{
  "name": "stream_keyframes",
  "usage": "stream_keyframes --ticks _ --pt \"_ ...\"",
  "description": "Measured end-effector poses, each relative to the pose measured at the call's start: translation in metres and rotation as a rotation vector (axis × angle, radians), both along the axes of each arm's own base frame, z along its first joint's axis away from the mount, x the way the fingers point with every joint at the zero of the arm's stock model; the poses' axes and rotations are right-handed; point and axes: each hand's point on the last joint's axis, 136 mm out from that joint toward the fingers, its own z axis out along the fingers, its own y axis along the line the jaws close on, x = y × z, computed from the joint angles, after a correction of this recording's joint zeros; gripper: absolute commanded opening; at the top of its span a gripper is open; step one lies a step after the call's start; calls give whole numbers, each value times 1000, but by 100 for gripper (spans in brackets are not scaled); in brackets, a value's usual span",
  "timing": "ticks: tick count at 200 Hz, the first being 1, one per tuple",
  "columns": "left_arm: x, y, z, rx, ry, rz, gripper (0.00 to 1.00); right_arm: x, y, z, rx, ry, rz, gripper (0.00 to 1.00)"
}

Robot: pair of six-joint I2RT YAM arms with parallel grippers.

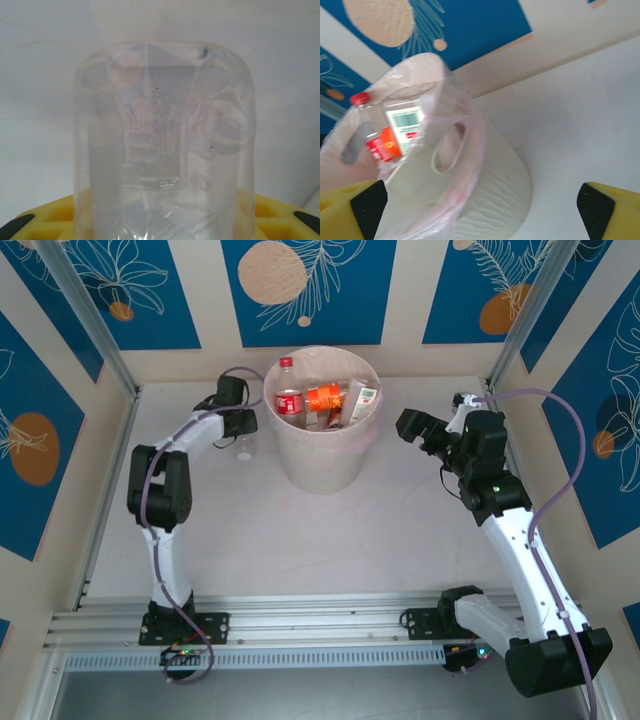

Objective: Put the plastic bottles in the bin

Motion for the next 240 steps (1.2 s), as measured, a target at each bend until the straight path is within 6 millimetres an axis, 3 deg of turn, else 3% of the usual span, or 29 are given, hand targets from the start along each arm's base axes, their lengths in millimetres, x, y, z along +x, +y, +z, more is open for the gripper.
stream_keyframes --ticks 17,45,88,181,211,240 --pt "-10 5 31 -12 -90 8 12 1 9 0 0 -2 47 100" --pt "-20 11 82 -30 -243 25 0 5 16 -7 2 16 76 99" --pt "-38 11 145 -87 -423 7 0 6 17 -6 3 14 79 100" --pt "-83 -27 279 -179 -791 -298 0 4 21 -1 4 -7 109 99" --pt "-111 -58 324 -127 -947 -503 0 5 25 6 -19 -54 133 99" --pt "-147 -124 354 -35 -1061 -792 0 4 28 10 -18 -77 142 99"
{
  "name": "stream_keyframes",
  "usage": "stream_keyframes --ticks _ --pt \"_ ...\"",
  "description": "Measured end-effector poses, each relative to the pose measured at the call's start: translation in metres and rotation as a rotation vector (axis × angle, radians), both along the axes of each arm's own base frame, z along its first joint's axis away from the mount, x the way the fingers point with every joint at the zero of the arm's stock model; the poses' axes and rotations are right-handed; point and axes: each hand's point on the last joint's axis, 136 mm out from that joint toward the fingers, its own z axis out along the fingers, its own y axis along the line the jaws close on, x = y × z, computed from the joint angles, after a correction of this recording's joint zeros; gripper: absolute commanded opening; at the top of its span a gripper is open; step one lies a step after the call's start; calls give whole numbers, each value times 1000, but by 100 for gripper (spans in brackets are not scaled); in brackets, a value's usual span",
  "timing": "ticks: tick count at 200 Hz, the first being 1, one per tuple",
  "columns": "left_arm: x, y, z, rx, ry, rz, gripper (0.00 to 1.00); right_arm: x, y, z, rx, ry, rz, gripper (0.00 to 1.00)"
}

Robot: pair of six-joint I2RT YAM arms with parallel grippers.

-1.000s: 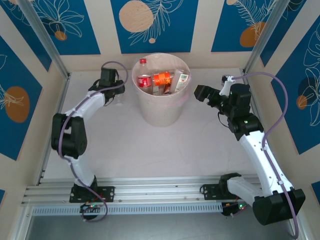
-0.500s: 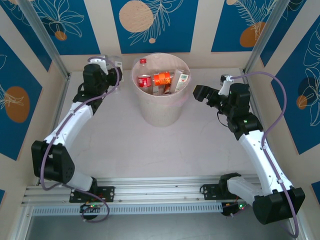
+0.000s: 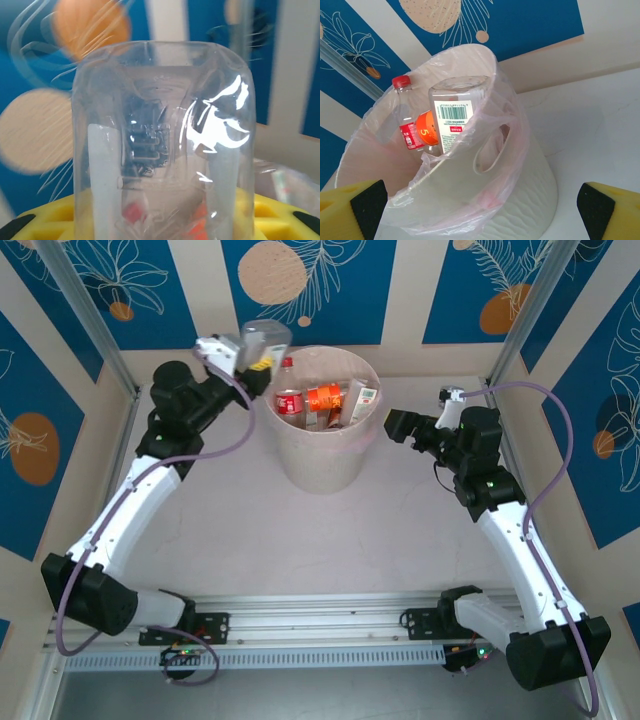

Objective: Put the plastic bottles in the bin

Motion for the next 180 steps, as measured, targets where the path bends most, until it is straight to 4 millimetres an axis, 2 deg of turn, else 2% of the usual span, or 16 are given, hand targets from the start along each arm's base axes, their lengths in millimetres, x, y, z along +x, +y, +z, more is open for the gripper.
stream_keyframes --ticks 21,36,61,90,105,140,151,166,180 --pt "-18 -43 12 104 -126 -109 0 0 1 0 0 0 3 100" --pt "-17 -64 11 170 -187 -149 0 -1 1 -1 0 2 4 99" --pt "11 -85 -5 300 -221 -159 0 -2 1 -2 -2 10 4 99" --pt "46 -103 -41 460 -216 -153 0 -6 -1 -2 -6 16 -3 100" --pt "63 -110 -60 544 -212 -141 4 -8 -2 0 -6 9 -9 100" --pt "88 -126 -92 714 -225 -116 4 -10 -4 3 -7 2 -16 99" --pt "96 -131 -99 753 -223 -109 9 -10 -4 3 -7 2 -16 100" --pt "105 -134 -105 790 -229 -91 25 -10 -4 2 -8 3 -18 100" --pt "108 -131 -113 831 -223 -80 32 -9 -5 2 -10 5 -23 99"
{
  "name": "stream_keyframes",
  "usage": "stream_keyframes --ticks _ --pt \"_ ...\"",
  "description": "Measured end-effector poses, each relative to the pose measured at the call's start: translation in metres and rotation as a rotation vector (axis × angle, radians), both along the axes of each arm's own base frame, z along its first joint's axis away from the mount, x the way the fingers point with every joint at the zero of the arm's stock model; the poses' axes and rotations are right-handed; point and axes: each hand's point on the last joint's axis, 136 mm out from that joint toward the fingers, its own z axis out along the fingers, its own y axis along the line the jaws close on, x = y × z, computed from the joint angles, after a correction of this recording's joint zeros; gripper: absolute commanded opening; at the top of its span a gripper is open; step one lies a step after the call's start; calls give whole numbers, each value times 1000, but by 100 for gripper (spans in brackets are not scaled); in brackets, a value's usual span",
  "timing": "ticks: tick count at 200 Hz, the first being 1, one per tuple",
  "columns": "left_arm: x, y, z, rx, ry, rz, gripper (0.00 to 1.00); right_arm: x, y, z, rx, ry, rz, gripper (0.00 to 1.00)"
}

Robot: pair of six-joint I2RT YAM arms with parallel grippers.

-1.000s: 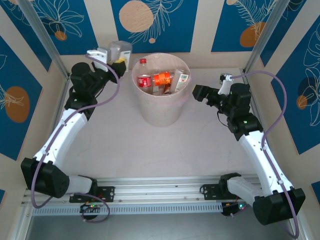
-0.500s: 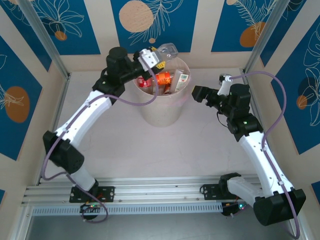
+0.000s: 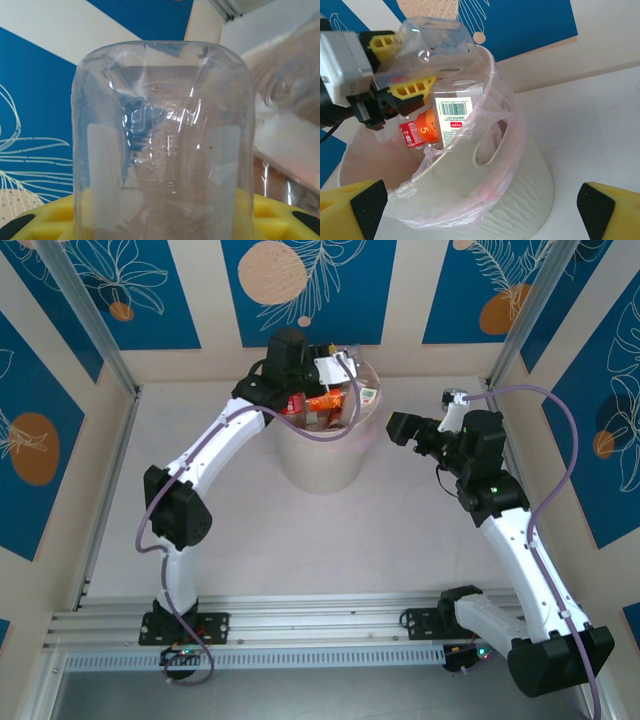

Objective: Put the plastic bottles in the bin

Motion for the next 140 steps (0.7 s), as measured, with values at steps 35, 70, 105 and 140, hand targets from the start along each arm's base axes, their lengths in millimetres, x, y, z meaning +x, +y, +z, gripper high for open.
stream_keyframes --ticks 35,70,105,140 --pt "5 9 -3 84 -48 39 43 -1 -2 -4 -10 16 -9 99" --pt "6 13 -7 150 -72 45 81 -1 -2 -3 -10 15 -10 100" --pt "1 19 -1 167 -42 47 95 -1 -2 -3 -11 14 -10 100" --pt "-27 17 39 35 35 -49 100 0 -3 -4 -21 12 -11 100"
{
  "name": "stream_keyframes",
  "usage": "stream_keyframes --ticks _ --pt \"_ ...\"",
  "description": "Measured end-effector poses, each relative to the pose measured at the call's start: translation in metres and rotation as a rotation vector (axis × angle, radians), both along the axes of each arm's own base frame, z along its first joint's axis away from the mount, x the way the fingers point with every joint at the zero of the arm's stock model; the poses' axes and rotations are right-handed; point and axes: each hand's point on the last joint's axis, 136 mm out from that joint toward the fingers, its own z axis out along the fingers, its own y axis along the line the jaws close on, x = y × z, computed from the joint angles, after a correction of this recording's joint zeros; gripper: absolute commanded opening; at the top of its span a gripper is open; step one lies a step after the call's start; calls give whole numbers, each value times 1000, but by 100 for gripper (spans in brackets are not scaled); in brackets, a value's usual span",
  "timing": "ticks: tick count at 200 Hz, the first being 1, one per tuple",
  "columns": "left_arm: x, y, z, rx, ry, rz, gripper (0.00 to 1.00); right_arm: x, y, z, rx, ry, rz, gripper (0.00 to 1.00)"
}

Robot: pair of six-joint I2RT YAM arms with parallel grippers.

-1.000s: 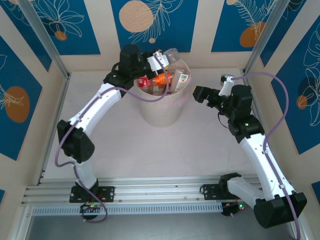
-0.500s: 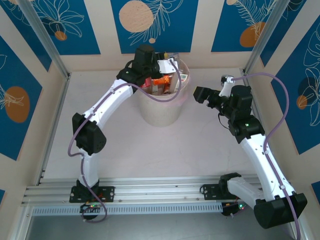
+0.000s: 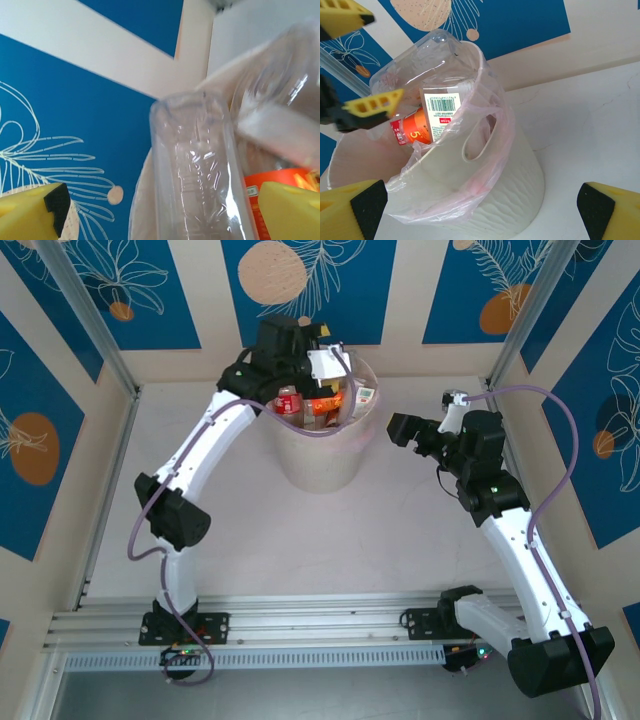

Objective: Put the plastic bottles in the bin

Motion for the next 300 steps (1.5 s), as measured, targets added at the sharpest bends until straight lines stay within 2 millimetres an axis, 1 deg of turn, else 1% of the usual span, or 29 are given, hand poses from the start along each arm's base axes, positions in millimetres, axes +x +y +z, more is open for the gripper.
stream_keyframes --ticks 16,31,43,50,56,64,78,91,99,116,124,132,142,157,171,178,183,190,198,211,221,232,240,251,260,273,285,300 --pt "-15 0 15 -71 55 -45 100 0 0 0 0 0 0 100" --pt "-24 0 27 -120 95 -70 98 0 0 0 0 0 0 100" --pt "-29 -2 34 -154 120 -89 90 0 0 0 0 0 0 100" --pt "-31 -4 34 -166 135 -99 81 0 0 0 0 1 0 100" --pt "-33 -6 32 -175 158 -109 77 0 0 -1 -1 2 0 100" --pt "-35 -7 27 -183 193 -115 74 0 0 -1 -1 5 0 100" --pt "-35 -9 16 -182 239 -111 73 -1 -1 -3 -3 12 -2 100" --pt "-30 -9 0 -171 276 -83 73 -1 -1 -4 -5 16 -4 100" --pt "-24 -7 -11 -161 290 -52 70 -1 -1 -4 -6 18 -7 99" --pt "-15 -6 -37 -133 332 -7 58 -1 -2 -4 -7 18 -10 100" --pt "-15 -8 -42 -136 350 -5 53 -1 -2 -4 -7 18 -10 100" --pt "-18 -9 -45 -144 380 -14 49 -1 -2 -4 -7 18 -10 99" --pt "-26 -10 -50 -157 429 -27 47 -1 -2 -4 -7 18 -11 100" --pt "-44 -10 -59 -171 502 -56 47 0 -3 -4 -9 17 -16 100" --pt "-67 -6 -66 -185 560 -82 49 0 -3 -4 -10 17 -19 100" --pt "-78 -2 -67 -195 578 -85 51 0 -4 -4 -10 16 -21 100" --pt "-83 1 -65 -210 576 -82 54 0 -4 -4 -10 16 -21 99" --pt "-90 5 -62 -232 577 -79 62 0 -4 -4 -10 17 -20 100" --pt "-98 9 -55 -263 579 -69 65 1 -4 -5 -10 18 -20 100" --pt "-104 16 -34 -325 553 -48 67 2 -2 -7 -10 23 -15 100" --pt "-104 20 -15 -377 517 -30 69 4 0 -10 -9 34 -6 99" --pt "-101 24 7 -440 479 -1 75 6 3 -13 -6 48 9 100" --pt "-96 28 18 -480 454 30 76 8 6 -16 -5 60 22 100" --pt "-88 32 27 -529 434 79 77 11 11 -18 -2 75 42 100" --pt "-80 35 30 -558 428 120 77 12 15 -19 2 84 61 99" --pt "-68 37 27 -588 438 183 78 14 22 -15 8 90 88 98" --pt "-56 38 21 -614 458 240 81 15 28 -11 13 88 112 97" --pt "-39 37 9 -641 491 309 83 16 37 -4 14 83 143 97"
